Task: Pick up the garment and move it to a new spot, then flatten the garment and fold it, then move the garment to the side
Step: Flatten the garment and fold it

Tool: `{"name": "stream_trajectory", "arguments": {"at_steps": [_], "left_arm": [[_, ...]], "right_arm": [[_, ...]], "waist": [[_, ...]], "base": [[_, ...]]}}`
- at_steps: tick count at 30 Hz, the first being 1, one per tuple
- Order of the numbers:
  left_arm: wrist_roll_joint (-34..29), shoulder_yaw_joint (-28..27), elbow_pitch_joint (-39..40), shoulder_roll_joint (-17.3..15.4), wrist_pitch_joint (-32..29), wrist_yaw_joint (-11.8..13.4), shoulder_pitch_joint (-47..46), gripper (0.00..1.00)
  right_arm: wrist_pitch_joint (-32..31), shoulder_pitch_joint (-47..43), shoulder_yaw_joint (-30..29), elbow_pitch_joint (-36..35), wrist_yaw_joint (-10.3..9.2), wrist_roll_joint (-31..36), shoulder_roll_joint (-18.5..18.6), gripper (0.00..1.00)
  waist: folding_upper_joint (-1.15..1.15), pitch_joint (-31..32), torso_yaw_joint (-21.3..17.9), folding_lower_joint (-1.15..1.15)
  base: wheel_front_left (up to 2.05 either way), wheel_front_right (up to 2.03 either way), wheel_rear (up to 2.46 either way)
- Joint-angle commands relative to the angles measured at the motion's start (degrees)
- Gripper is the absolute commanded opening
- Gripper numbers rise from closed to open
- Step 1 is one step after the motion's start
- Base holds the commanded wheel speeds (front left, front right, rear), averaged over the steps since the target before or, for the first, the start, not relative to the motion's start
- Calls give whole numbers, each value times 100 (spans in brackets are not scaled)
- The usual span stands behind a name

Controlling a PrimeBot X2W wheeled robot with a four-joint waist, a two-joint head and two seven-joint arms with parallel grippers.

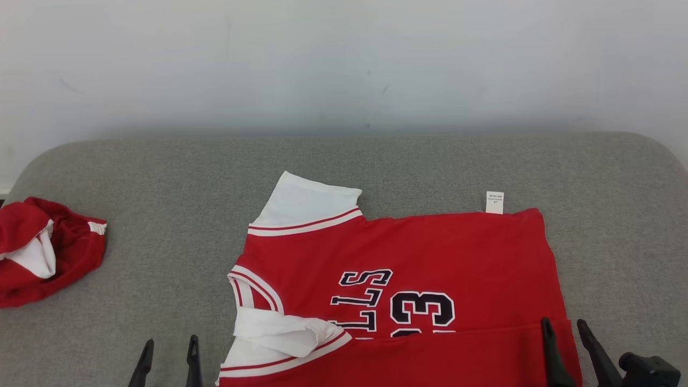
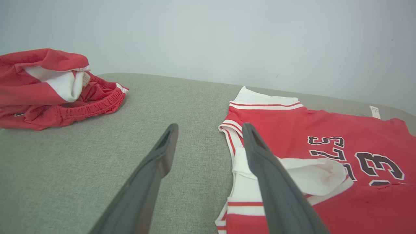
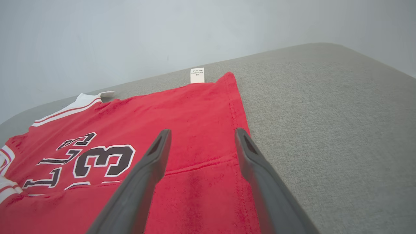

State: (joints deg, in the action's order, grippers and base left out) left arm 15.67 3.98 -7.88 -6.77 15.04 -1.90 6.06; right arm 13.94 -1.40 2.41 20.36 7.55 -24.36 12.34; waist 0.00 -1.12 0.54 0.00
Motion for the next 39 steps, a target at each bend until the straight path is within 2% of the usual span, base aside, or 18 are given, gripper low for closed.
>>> {"name": "stream_trajectory", "arguments": {"at_steps": [1, 7, 12, 20, 25, 30, 34, 39], "left_arm": [[-194, -115, 82, 75, 16, -32, 161, 100], [-474, -532, 237, 261, 17, -110, 231, 100], [-558, -816, 175, 356, 17, -233, 122, 100], [-699, -825, 6, 306, 17, -468, -644, 100], [-578, -572, -419, -128, 17, -559, -1615, 100], [-34, 69, -1102, -904, -100, -554, -2845, 100], [571, 466, -1415, -1510, -387, -551, -3727, 100], [1037, 775, -1688, -2056, -947, -551, -4602, 100]], "right_arm": [[80, -49, -21, -52, -15, 117, -119, 100], [126, -191, -319, -516, -15, 439, -469, 100], [119, -406, -421, -1114, -15, 1067, -688, 100], [121, -62, -498, -1335, -15, 1239, -860, 100], [120, 442, -429, -1299, -15, 1276, -892, 100], [119, 987, -277, -1166, -15, 1268, -926, 100], [120, 1390, -126, -1120, -15, 1159, -945, 100], [121, 1724, 87, -1133, -15, 786, -949, 100]], "waist": [[0, 2, 9, 0], [0, -20, 42, 0], [0, -120, -28, 0], [0, -466, -307, 0], [0, -878, -604, 0], [0, -1309, -986, 0], [0, -1694, -1349, 0], [0, -2078, -1753, 0]], "base": [[0, 0, 0], [0, 0, 0], [0, 0, 0], [0, 0, 0], [0, 0, 0], [0, 0, 0], [0, 0, 0], [0, 0, 0]]}}
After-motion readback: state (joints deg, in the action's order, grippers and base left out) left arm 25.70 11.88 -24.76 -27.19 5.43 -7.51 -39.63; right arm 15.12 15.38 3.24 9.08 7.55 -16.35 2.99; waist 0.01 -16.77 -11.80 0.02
